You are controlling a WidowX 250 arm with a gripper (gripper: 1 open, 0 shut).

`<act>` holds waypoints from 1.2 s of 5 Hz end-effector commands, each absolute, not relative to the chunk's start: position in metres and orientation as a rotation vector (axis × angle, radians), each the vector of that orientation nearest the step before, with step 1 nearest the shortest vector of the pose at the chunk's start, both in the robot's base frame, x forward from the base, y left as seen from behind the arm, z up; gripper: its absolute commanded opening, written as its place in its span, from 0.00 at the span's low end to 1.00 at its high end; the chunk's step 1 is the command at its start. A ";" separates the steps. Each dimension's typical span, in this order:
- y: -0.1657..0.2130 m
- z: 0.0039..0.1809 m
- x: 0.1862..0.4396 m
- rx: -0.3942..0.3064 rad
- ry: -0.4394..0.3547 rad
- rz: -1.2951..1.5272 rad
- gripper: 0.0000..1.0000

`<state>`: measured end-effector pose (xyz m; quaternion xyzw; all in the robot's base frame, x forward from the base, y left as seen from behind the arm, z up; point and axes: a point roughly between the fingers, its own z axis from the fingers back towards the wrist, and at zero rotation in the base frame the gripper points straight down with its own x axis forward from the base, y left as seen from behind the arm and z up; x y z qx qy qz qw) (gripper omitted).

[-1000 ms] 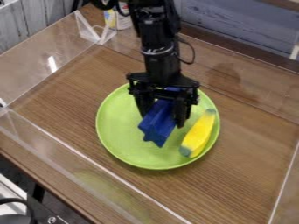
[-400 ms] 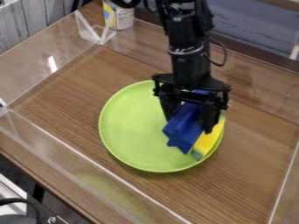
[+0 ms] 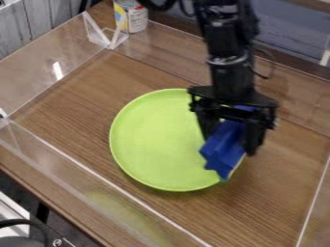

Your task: Remove the blue object from inside the green plate and put it on the table

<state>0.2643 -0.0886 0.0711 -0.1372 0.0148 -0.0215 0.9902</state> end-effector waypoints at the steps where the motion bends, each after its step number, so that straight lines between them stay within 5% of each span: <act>1: -0.120 0.086 0.275 -0.295 -0.046 -0.085 0.00; 3: -0.156 0.068 0.270 -0.293 -0.028 -0.129 0.00; 6: -0.144 0.068 0.266 -0.291 -0.024 -0.124 0.00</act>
